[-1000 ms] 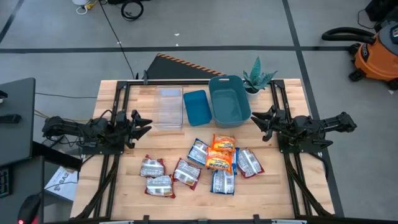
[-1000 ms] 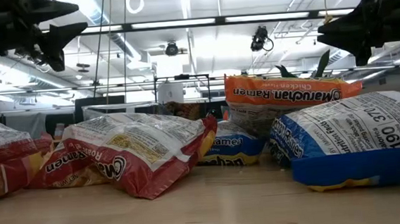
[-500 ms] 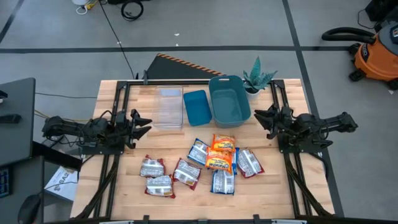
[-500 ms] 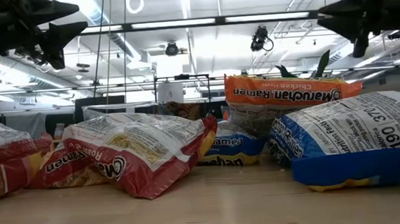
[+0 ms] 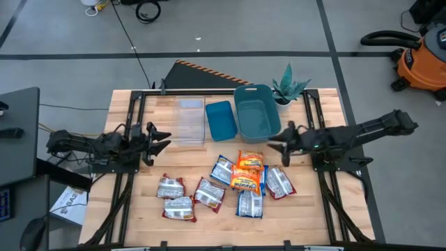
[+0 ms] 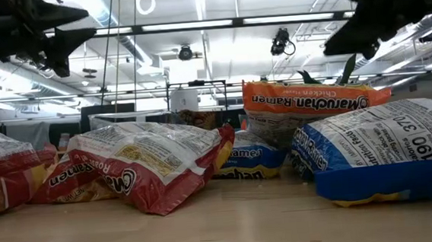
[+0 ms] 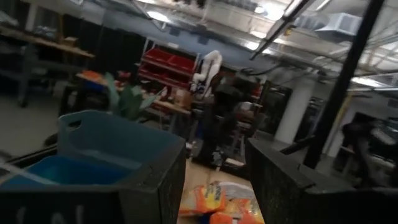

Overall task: Sort Maruchan noodles
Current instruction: Put the orange noodle pack into the green bin

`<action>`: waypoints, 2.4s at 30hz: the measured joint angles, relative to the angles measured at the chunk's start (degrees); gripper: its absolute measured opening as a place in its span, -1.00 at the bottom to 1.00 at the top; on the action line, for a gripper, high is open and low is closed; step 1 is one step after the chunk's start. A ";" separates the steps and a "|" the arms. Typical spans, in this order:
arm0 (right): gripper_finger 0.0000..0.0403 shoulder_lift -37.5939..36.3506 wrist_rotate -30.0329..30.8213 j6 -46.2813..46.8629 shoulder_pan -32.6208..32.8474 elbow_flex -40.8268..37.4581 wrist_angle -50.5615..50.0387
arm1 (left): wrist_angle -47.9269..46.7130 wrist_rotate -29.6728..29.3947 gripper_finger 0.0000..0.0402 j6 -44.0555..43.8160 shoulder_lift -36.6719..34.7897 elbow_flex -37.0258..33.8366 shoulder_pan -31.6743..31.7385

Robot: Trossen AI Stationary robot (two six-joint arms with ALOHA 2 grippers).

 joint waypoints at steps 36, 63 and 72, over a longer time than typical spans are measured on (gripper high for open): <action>-0.12 55.63 -6.25 -12.64 4.55 37.07 -23.63 | -21.83 -10.26 -0.14 3.33 28.57 23.61 -0.02; -0.86 39.05 5.45 -20.18 3.86 41.04 -32.23 | -21.68 -10.24 -0.14 2.10 28.55 23.59 -0.02; -0.91 28.80 11.10 -34.50 -0.86 47.41 -30.74 | -21.68 -10.24 -0.14 1.16 28.55 23.56 -0.02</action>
